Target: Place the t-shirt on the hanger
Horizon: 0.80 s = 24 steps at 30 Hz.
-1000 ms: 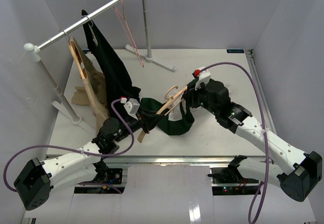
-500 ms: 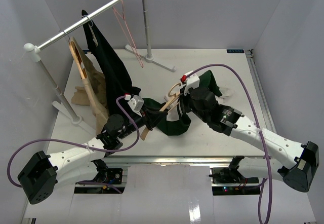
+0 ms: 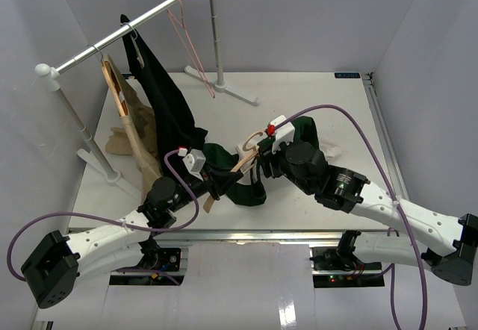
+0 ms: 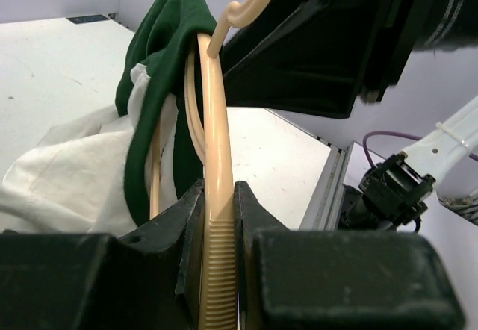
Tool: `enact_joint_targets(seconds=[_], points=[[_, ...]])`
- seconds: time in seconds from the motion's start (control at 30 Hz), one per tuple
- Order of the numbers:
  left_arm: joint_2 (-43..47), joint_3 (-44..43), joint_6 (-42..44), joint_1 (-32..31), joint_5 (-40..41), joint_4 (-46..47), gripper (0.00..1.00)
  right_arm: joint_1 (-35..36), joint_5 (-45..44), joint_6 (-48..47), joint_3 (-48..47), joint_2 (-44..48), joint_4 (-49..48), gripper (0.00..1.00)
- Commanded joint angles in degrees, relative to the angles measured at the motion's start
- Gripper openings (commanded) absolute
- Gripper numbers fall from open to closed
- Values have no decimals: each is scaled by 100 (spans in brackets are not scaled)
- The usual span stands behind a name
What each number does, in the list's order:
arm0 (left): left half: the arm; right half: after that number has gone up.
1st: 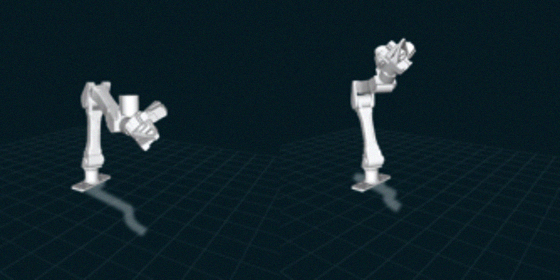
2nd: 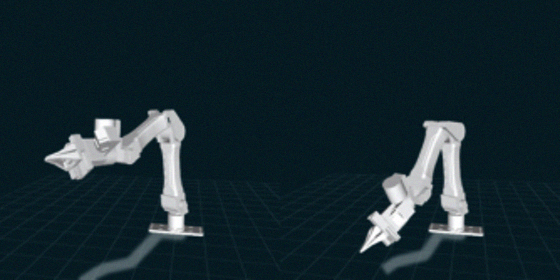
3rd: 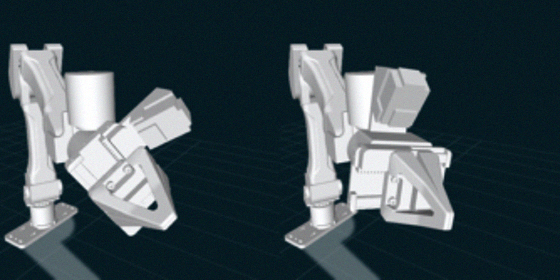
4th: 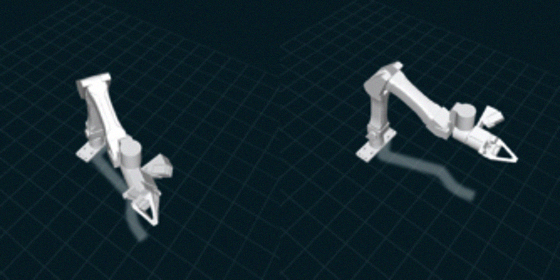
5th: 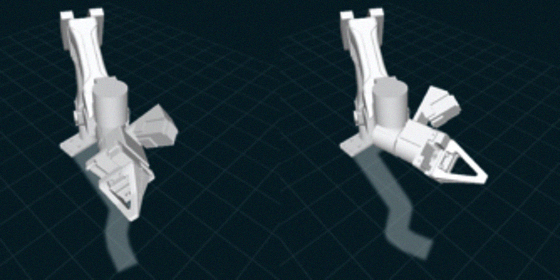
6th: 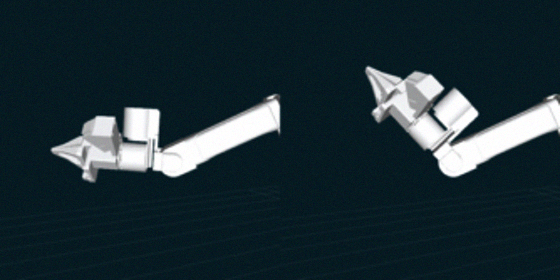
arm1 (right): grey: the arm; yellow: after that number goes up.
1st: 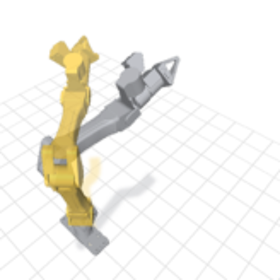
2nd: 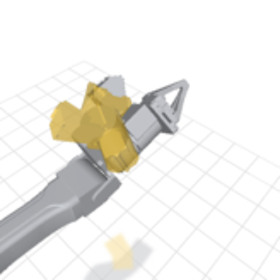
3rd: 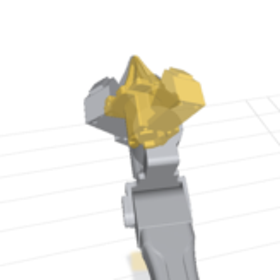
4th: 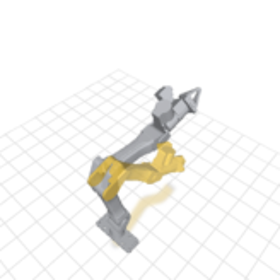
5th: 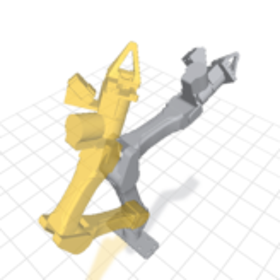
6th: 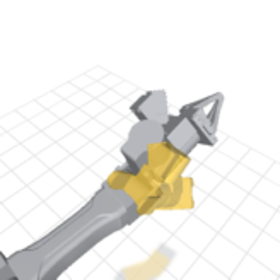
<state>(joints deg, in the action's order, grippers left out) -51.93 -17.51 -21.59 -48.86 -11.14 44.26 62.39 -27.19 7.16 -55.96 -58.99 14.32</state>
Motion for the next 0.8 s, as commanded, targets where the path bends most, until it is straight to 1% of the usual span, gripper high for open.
enact_joint_targets(seconds=[0.0, 0.1, 0.17, 0.23, 0.3, 0.4, 0.43, 0.5, 0.63, 0.77], points=[[404, 102, -157, 14, -78, 313, 0, 45, 24, -254, -92, 415, 214, 58], [581, 89, -222, 9, -82, 135, 0, 36, -6, -650, -399, 527, 453, 72], [736, 76, -222, 15, -89, 7, 0, 29, -127, -1061, -420, 735, 399, 77], [866, 68, -204, 11, -106, -151, 0, 6, -102, -1556, -445, 873, 370, 80], [1006, 50, -169, 17, -136, -352, 0, -83, 96, -2245, -469, 951, 384, 81], [1149, 10, -114, 17, -228, -609, 0, -265, 821, -3269, -410, 967, 487, 82], [1180, -26, -104, 17, -341, -729, 0, -282, 1378, -3557, -358, 993, 559, 82], [1194, -120, -82, 17, -677, -865, 0, -350, 2206, -4027, -346, 1029, 782, 81], [1426, 75, -76, 17, -901, -775, 0, -616, 3578, -4307, -829, 957, 1472, 82], [1638, 195, 74, 17, -1180, -735, 0, -1011, 4195, -4294, -1452, 556, 2229, 82]])
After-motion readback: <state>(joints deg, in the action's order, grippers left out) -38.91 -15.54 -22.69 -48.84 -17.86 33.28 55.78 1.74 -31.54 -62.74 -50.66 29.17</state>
